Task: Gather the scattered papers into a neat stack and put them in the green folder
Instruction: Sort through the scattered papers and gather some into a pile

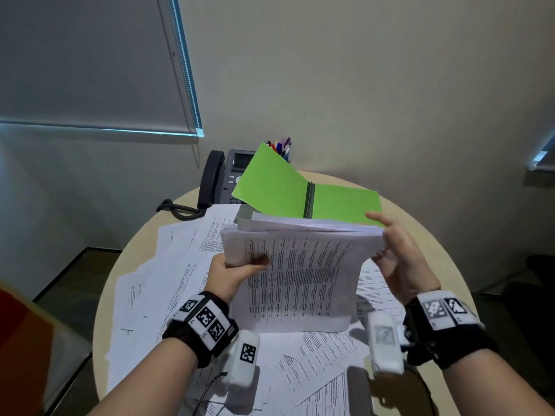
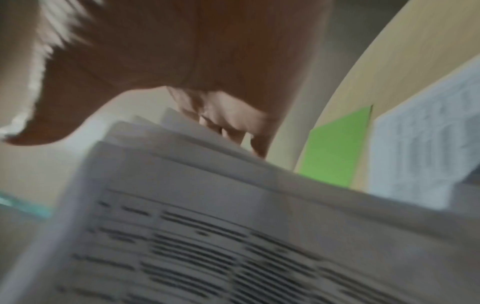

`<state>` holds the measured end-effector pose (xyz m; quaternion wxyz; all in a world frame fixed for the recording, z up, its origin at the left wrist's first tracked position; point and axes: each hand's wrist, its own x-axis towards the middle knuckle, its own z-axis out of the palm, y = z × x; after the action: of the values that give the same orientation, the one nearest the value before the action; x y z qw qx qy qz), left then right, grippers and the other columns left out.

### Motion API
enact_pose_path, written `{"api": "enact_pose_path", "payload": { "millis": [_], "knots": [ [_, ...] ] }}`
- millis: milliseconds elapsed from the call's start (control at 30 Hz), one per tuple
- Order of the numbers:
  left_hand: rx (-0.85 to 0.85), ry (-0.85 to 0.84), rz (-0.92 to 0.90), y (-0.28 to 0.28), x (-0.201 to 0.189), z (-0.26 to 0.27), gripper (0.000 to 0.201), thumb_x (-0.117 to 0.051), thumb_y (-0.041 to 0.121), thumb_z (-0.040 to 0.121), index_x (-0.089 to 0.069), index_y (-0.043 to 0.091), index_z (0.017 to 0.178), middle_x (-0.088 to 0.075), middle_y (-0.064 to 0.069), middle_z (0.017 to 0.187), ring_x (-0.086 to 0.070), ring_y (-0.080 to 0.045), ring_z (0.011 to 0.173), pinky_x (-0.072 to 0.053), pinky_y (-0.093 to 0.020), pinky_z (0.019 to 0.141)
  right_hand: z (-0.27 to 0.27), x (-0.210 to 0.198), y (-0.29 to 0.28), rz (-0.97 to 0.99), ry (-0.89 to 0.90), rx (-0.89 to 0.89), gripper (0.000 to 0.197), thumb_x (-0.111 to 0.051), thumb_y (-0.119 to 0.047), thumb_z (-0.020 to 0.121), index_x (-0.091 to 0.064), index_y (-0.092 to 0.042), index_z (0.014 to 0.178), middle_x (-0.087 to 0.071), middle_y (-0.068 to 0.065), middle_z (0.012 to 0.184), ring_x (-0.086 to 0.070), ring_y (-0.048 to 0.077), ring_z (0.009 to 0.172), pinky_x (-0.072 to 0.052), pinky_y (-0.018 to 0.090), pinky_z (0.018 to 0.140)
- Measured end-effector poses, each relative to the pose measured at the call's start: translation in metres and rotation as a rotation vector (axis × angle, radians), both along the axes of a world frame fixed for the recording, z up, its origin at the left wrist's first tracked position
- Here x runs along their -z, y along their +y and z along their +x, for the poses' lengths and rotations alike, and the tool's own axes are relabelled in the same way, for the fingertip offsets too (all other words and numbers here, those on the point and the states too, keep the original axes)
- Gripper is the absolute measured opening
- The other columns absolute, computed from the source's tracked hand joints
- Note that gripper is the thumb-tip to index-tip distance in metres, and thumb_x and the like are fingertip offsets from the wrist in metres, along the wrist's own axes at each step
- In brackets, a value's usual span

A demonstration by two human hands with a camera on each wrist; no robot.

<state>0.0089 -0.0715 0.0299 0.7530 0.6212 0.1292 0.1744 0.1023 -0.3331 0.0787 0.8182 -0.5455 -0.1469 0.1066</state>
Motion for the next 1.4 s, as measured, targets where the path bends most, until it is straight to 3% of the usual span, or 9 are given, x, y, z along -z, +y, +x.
{"api": "enact_pose_path", "payload": {
  "millis": [100,233,333,467,567,767,967,1100,1400],
  "knots": [
    [-0.029,0.030,-0.020,0.000,0.004,0.000,0.034,-0.086,0.018,0.035,-0.076,0.016,0.067,-0.075,0.006,0.069,-0.071,-0.007,0.069,-0.055,-0.024,0.072,-0.008,0.030,0.003,-0.293,0.031,-0.081,0.087,-0.091,-0.034,0.049,-0.053,-0.014,0.124,-0.070,0.001,0.104,-0.066,0.017,0.098,-0.053,0.024,0.080],
    [-0.115,0.096,0.045,-0.006,0.010,0.002,0.024,-0.084,0.008,0.061,-0.068,0.019,0.076,-0.073,0.008,0.065,-0.067,-0.020,0.077,-0.053,-0.021,0.068,-0.012,0.036,0.034,-0.819,0.066,-0.034,0.034,-0.063,-0.004,0.081,-0.065,-0.007,0.115,-0.069,0.001,0.111,-0.064,0.005,0.102,-0.048,0.029,0.091],
    [-0.175,0.087,0.067,-0.009,-0.007,0.006,0.020,-0.079,0.002,0.067,-0.069,0.012,0.082,-0.072,0.005,0.069,-0.068,-0.015,0.071,-0.055,-0.031,0.080,-0.015,0.025,0.037,-0.441,-0.075,0.138,0.024,-0.074,-0.009,0.076,-0.077,-0.032,0.083,-0.075,-0.009,0.085,-0.068,0.008,0.084,-0.048,0.043,0.095],
    [-0.259,-0.078,-0.002,-0.009,-0.032,0.009,0.025,-0.080,0.024,0.069,-0.068,0.012,0.088,-0.071,0.015,0.061,-0.066,0.003,0.061,-0.055,-0.021,0.066,-0.019,-0.006,0.035,-0.286,-0.220,0.182,0.022,-0.074,-0.008,0.077,-0.075,-0.018,0.097,-0.075,-0.001,0.095,-0.066,0.014,0.091,-0.052,0.036,0.091],
    [-0.217,-0.079,-0.051,-0.010,-0.031,0.005,0.062,-0.079,0.060,0.049,-0.067,0.020,0.094,-0.075,0.007,0.081,-0.070,-0.009,0.079,-0.058,-0.030,0.077,-0.022,-0.005,0.038,-0.172,-0.194,0.157,0.030,-0.073,0.007,0.072,-0.076,-0.017,0.090,-0.076,-0.005,0.088,-0.068,0.008,0.086,-0.055,0.022,0.082],
    [-0.317,-0.100,0.055,-0.019,-0.025,-0.007,0.046,-0.071,0.052,0.056,-0.064,0.026,0.092,-0.069,0.002,0.089,-0.063,-0.022,0.090,-0.047,-0.054,0.095,-0.028,0.034,0.042,-0.190,-0.028,0.138,0.034,-0.074,0.005,0.071,-0.071,-0.013,0.099,-0.076,0.003,0.094,-0.070,0.015,0.090,-0.056,0.029,0.082],
    [-0.457,-0.294,0.009,-0.026,-0.060,-0.001,0.072,-0.070,0.077,0.045,-0.057,0.020,0.087,-0.062,0.002,0.066,-0.057,-0.013,0.058,-0.047,-0.024,0.053,-0.025,0.028,0.044,-0.130,-0.025,0.125,0.035,-0.072,0.015,0.067,-0.069,-0.007,0.095,-0.076,-0.005,0.078,-0.070,0.004,0.075,-0.055,0.016,0.067],
    [-0.548,-0.220,0.000,-0.028,-0.070,0.010,0.030,-0.074,0.052,0.063,-0.058,0.029,0.074,-0.060,-0.009,0.075,-0.058,-0.027,0.070,-0.048,-0.039,0.066,-0.024,0.028,0.042,-0.143,-0.058,0.128,0.044,-0.072,0.017,0.064,-0.065,-0.004,0.102,-0.076,-0.005,0.079,-0.070,0.005,0.076,-0.055,0.017,0.069],
    [-0.585,-0.216,0.118,-0.030,-0.078,0.021,0.030,-0.071,0.031,0.078,-0.051,0.015,0.093,-0.052,0.014,0.077,-0.053,0.009,0.066,-0.039,-0.006,0.063,-0.019,0.028,0.042,-0.127,-0.060,0.116,0.031,-0.080,-0.005,0.054,-0.073,-0.013,0.083,-0.076,-0.007,0.073,-0.069,0.003,0.072,-0.054,0.014,0.068]
  ]
}}
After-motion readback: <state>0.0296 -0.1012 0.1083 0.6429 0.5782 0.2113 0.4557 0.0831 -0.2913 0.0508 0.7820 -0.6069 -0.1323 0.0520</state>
